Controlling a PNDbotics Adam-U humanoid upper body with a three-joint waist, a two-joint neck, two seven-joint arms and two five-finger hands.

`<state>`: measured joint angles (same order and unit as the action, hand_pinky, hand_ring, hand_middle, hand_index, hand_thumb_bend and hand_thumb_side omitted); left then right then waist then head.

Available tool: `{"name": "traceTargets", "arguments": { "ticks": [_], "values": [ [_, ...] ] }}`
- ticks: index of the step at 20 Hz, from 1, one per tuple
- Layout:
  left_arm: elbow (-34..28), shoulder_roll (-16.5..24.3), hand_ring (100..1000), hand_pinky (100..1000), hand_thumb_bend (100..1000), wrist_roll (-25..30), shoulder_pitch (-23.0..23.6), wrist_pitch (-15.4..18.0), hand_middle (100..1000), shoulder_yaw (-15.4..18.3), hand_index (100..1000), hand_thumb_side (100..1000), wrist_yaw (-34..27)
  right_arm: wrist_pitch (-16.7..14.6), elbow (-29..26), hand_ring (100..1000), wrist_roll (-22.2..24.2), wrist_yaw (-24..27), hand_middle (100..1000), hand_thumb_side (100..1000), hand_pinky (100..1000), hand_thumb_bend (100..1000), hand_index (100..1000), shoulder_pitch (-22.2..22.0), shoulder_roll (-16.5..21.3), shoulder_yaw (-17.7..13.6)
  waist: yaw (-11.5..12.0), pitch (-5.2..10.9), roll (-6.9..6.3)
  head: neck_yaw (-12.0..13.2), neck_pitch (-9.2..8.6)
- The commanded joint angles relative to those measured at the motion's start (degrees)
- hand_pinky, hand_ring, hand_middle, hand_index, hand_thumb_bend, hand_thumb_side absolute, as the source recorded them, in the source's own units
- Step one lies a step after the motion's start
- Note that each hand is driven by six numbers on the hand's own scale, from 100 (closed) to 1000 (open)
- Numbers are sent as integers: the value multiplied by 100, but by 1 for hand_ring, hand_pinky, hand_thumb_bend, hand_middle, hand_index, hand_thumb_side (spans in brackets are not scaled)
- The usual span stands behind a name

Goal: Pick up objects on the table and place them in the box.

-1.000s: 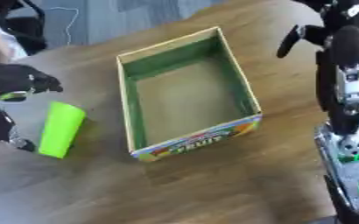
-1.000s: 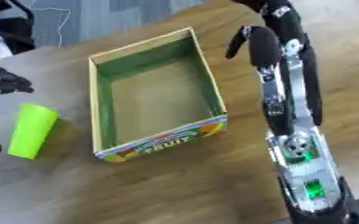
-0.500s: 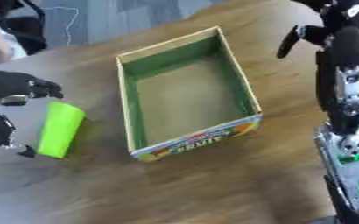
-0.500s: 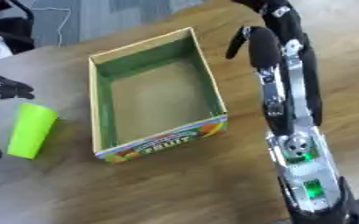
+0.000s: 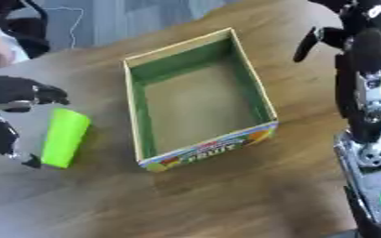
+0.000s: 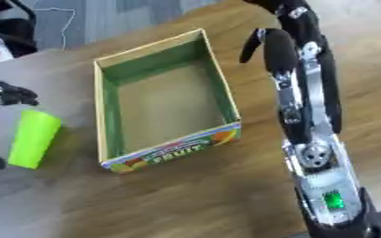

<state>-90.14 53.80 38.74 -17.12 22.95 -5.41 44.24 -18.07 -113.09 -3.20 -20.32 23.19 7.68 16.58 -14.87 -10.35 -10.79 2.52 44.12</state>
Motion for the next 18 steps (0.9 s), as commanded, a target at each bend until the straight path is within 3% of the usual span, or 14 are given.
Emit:
{"name": "traceTargets", "arguments": {
  "ticks": [1,12,18],
  "values": [
    [-72,109,974,1000,1000,58,-51,11,1000,18,1000,544,-247,-9,-66,830,34,7,790,1000,342,278,947,61,32,16,2,58,16,-27,0],
    [-75,88,957,1000,1000,246,-72,-89,1000,-50,1000,546,-1121,-4,-59,831,91,-2,789,1000,340,291,941,54,25,19,2,69,12,-144,0],
    [-94,126,967,1000,1000,369,-68,-34,1000,-82,1000,543,-984,-4,-61,831,109,8,790,1000,340,295,940,60,25,19,-7,63,12,-156,0]
  ]
}}
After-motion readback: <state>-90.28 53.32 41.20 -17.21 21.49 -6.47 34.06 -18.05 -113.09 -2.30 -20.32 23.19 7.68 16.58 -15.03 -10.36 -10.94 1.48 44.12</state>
